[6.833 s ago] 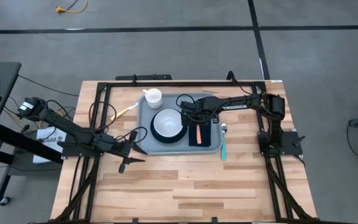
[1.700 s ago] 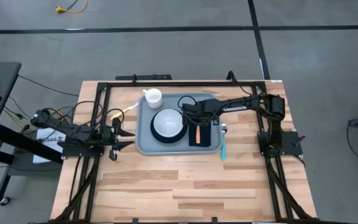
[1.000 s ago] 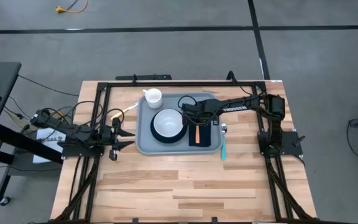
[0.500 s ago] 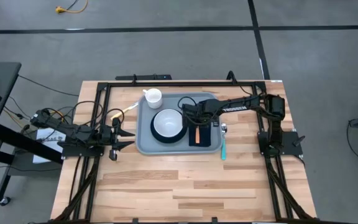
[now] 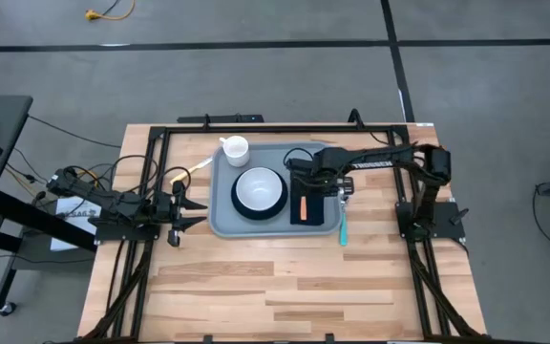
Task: Set up tray
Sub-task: Put the blue spoon on top of the black napkin to the left of the orange fork
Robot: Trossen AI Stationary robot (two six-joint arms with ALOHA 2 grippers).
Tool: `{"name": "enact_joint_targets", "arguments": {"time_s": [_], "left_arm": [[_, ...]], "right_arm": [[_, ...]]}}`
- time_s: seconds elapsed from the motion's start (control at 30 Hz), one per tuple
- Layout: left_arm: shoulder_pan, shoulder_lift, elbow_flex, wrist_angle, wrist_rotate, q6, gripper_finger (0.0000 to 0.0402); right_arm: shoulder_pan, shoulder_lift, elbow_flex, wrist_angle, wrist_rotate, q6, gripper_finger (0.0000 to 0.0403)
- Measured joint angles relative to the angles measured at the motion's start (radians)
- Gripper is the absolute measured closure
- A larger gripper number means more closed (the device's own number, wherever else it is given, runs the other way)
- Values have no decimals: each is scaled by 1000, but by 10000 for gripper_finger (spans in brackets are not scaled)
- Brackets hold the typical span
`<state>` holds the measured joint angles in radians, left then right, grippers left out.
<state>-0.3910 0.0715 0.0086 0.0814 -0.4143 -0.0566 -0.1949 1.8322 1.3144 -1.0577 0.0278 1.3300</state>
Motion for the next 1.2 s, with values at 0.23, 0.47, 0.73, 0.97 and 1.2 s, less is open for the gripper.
{"name": "enact_joint_targets", "arguments": {"time_s": [0.23,0.47,0.73,0.97,1.2], "left_arm": [[0,0,0,0,0,0,267],[0,0,0,0,0,0,267],[0,0,0,0,0,0,267],[0,0,0,0,0,0,267],[0,0,0,0,0,0,267]], "right_arm": [[44,-101,0,-156,42,93,325],[161,-172,-28,-266,100,300,325],[311,-195,-43,-325,101,526,324],[455,-194,-43,-355,102,685,309],[624,-194,-43,-375,103,917,299]]}}
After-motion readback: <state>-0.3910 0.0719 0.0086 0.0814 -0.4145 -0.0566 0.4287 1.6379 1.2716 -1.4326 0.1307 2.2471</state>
